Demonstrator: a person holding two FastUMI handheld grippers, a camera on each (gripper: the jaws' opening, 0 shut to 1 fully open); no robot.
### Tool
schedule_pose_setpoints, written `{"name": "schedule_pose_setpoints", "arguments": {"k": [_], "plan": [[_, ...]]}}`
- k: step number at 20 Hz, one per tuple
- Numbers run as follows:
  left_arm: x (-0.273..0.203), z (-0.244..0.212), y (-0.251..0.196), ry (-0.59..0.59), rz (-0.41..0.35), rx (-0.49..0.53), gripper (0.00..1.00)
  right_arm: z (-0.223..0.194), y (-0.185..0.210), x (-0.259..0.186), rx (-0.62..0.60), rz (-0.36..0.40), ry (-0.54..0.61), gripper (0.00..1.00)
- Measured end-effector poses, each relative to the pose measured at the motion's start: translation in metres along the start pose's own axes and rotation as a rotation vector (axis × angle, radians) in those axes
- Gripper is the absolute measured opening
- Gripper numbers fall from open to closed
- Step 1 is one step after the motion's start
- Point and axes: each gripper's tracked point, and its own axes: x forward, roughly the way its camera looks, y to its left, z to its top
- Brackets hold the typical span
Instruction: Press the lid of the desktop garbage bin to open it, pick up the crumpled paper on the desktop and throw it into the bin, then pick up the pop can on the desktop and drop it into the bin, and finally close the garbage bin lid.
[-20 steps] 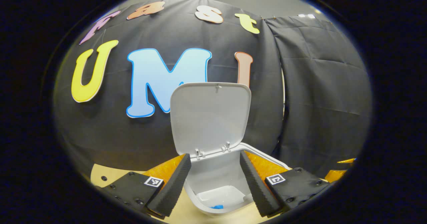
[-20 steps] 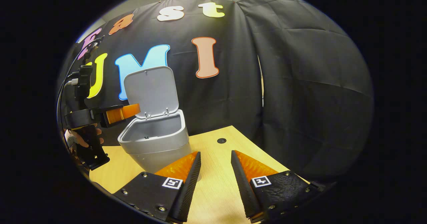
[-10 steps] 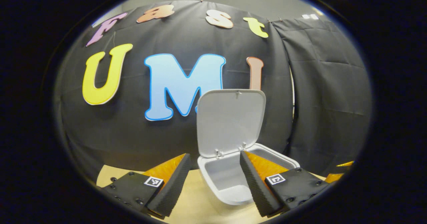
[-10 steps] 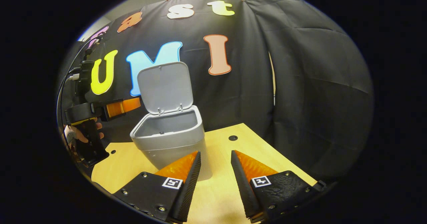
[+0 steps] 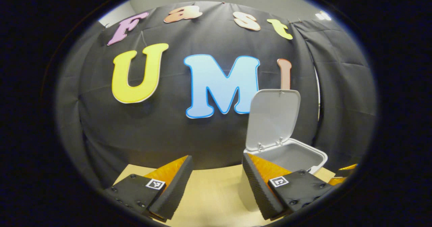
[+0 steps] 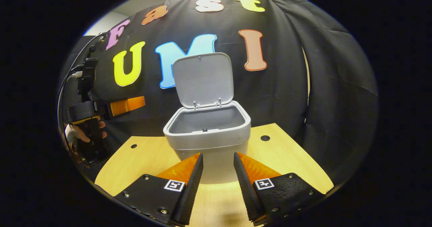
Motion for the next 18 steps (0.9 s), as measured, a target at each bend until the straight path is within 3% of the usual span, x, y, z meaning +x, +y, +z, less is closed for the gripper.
{"name": "schedule_pose_setpoints", "arguments": {"k": [8,13,15,18], "plan": [[-0.038,-0.019,0.077,0.027,0.136,-0.04,0.96,-0.017,0.059,0.016,-0.063,0.144,0.059,0.67],[-0.058,-0.025,0.11,0.031,0.194,-0.053,0.97,-0.029,0.086,0.022,-0.094,0.208,0.096,0.84],[-0.063,-0.027,0.118,0.035,0.211,-0.057,0.97,-0.038,0.095,0.022,-0.11,0.232,0.122,0.98],[-0.071,-0.031,0.13,0.039,0.237,-0.065,0.99,-0.055,0.109,0.024,-0.146,0.268,0.164,0.98]]}}
